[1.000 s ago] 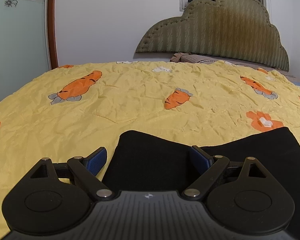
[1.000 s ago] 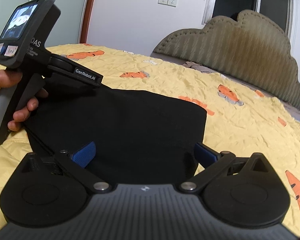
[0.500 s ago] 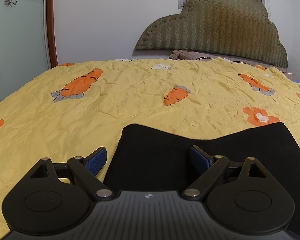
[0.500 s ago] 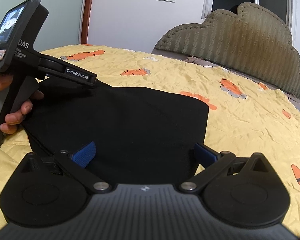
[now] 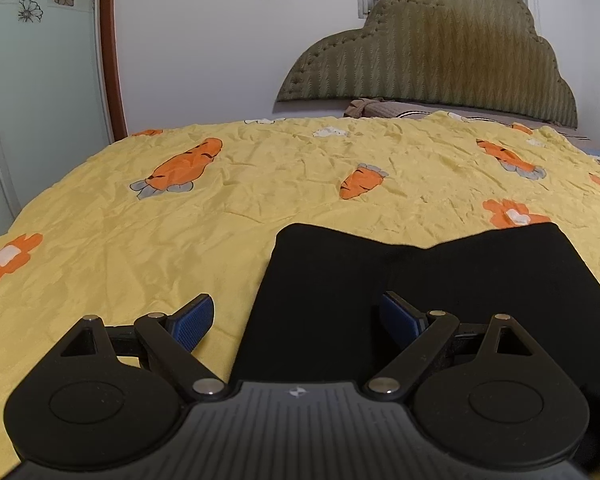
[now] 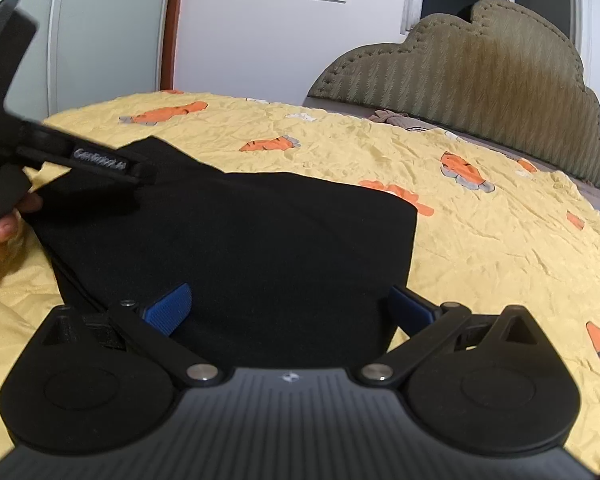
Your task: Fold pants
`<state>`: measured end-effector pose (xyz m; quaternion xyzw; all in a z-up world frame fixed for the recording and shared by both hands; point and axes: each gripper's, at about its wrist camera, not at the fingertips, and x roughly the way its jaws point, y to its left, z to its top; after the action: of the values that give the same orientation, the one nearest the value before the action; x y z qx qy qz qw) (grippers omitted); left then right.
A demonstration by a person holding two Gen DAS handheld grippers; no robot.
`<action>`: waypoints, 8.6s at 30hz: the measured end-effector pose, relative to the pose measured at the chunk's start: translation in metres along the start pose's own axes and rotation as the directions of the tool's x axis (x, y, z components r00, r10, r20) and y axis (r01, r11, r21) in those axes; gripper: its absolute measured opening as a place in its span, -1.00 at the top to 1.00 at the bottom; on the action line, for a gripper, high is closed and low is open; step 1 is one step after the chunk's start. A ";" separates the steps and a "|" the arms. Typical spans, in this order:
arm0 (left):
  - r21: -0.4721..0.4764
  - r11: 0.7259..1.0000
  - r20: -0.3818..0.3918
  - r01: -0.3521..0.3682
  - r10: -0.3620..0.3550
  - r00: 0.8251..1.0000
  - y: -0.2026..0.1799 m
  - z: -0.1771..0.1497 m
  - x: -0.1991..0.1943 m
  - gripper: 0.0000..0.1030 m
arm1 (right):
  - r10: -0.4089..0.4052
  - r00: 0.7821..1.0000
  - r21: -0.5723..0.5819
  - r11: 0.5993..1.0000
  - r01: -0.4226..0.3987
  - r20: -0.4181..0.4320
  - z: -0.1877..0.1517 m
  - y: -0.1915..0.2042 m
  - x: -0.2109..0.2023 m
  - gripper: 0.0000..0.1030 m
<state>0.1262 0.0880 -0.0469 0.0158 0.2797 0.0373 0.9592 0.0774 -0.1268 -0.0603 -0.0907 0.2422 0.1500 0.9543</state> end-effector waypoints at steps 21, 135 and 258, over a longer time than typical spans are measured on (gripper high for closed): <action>-0.129 0.969 -0.049 -0.210 0.205 0.977 0.078 -0.016 -0.037 -0.76 | -0.052 0.979 -0.457 0.878 0.139 0.198 0.001 0.107 -0.054 -1.00; 0.064 0.986 -0.080 0.155 -0.150 0.985 -0.034 0.031 -0.042 0.42 | 0.290 0.956 0.685 0.686 -0.245 0.051 -0.016 -0.117 0.020 0.75; 0.307 0.946 -0.026 0.107 -0.104 0.994 -0.142 0.018 0.006 -0.13 | -0.023 0.997 0.366 0.929 0.049 -0.075 -0.026 -0.170 -0.060 -1.00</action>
<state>0.1502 -0.0529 -0.0424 0.1498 0.2870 -0.0582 0.9443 0.0717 -0.3074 -0.0366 0.0801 0.2973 0.0812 0.9480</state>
